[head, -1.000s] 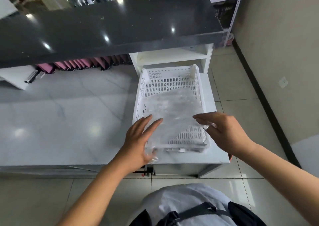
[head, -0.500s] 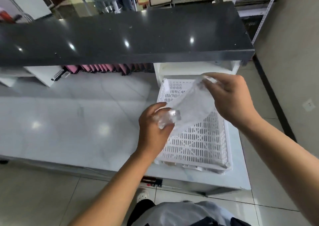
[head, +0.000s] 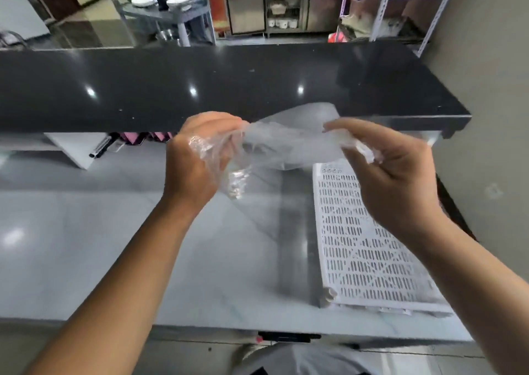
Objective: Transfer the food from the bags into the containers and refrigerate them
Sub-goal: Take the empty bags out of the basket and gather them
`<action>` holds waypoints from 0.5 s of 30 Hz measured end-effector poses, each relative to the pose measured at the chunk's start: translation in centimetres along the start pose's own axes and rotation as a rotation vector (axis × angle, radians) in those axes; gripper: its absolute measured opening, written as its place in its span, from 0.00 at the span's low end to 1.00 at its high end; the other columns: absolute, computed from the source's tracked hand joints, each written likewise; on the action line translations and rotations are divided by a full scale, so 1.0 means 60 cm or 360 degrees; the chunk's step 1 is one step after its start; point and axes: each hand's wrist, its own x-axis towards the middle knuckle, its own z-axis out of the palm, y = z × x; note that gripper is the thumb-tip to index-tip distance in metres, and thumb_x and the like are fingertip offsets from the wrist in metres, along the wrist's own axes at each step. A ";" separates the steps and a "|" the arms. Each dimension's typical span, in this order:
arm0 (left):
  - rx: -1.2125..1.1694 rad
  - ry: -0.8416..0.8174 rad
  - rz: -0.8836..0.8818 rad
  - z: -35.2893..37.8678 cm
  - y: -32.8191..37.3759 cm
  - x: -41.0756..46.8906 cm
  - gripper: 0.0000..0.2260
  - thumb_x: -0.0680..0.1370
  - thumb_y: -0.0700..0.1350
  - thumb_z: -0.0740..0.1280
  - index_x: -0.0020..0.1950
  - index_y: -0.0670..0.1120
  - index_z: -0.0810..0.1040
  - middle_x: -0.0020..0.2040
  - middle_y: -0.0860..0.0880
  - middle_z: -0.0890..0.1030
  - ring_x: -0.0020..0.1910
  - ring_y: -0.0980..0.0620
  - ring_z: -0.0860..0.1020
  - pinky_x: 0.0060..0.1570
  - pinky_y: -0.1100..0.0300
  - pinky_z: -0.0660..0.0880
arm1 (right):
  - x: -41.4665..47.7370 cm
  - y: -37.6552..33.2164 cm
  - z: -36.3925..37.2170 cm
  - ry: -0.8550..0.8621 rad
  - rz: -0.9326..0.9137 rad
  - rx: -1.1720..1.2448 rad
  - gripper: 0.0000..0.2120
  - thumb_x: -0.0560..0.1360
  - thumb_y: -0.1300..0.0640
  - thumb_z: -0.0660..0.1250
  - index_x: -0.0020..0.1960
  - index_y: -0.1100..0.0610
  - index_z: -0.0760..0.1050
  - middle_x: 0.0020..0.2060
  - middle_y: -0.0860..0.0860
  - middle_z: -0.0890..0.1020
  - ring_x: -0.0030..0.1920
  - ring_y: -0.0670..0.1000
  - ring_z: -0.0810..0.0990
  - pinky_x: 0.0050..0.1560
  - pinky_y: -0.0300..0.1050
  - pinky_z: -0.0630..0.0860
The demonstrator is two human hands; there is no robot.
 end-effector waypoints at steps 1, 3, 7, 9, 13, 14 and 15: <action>0.0122 -0.0051 0.0081 -0.017 -0.019 -0.014 0.10 0.76 0.47 0.71 0.52 0.42 0.85 0.51 0.47 0.83 0.53 0.50 0.81 0.56 0.61 0.77 | -0.014 0.011 0.027 -0.0032 0.0032 -0.0041 0.10 0.78 0.63 0.67 0.56 0.55 0.83 0.46 0.42 0.84 0.48 0.41 0.83 0.52 0.35 0.77; 0.0369 -0.0228 0.0253 -0.040 -0.070 -0.057 0.12 0.79 0.47 0.67 0.53 0.40 0.85 0.52 0.45 0.84 0.55 0.46 0.81 0.59 0.52 0.76 | -0.053 0.043 0.077 -0.0141 0.0071 -0.0118 0.12 0.76 0.67 0.68 0.57 0.57 0.83 0.48 0.43 0.84 0.49 0.38 0.81 0.54 0.37 0.77; 0.0439 -0.0464 0.0154 -0.059 -0.191 -0.164 0.09 0.78 0.43 0.68 0.54 0.43 0.86 0.55 0.47 0.83 0.58 0.46 0.79 0.57 0.45 0.75 | -0.149 0.111 0.176 -0.0365 0.0076 -0.0304 0.11 0.79 0.57 0.66 0.58 0.56 0.83 0.56 0.46 0.84 0.62 0.44 0.80 0.61 0.44 0.76; 0.0447 -0.0597 0.0071 -0.067 -0.238 -0.219 0.10 0.79 0.45 0.68 0.55 0.45 0.85 0.57 0.49 0.83 0.61 0.46 0.78 0.59 0.46 0.74 | -0.201 0.136 0.214 -0.0513 0.0158 -0.0377 0.15 0.79 0.51 0.62 0.58 0.55 0.83 0.59 0.48 0.83 0.65 0.47 0.78 0.61 0.50 0.77; 0.0428 -0.0864 -0.0123 -0.088 -0.296 -0.311 0.20 0.84 0.55 0.56 0.60 0.48 0.84 0.63 0.49 0.80 0.66 0.44 0.75 0.65 0.50 0.70 | -0.299 0.165 0.276 -0.0814 0.0311 -0.0522 0.16 0.79 0.51 0.59 0.60 0.52 0.82 0.65 0.47 0.80 0.69 0.47 0.74 0.63 0.55 0.75; 0.0438 -0.0931 -0.0151 -0.093 -0.306 -0.327 0.17 0.84 0.53 0.57 0.61 0.50 0.83 0.65 0.50 0.79 0.68 0.44 0.73 0.66 0.51 0.69 | -0.318 0.170 0.286 -0.0869 0.0357 -0.0555 0.17 0.79 0.50 0.58 0.61 0.51 0.81 0.66 0.47 0.79 0.70 0.47 0.73 0.63 0.56 0.75; 0.0461 -0.0984 -0.0150 -0.097 -0.315 -0.342 0.15 0.82 0.49 0.60 0.63 0.51 0.82 0.67 0.50 0.78 0.69 0.45 0.72 0.67 0.51 0.68 | -0.331 0.174 0.291 -0.0916 0.0396 -0.0592 0.18 0.79 0.50 0.58 0.62 0.51 0.81 0.67 0.46 0.78 0.71 0.47 0.72 0.64 0.57 0.74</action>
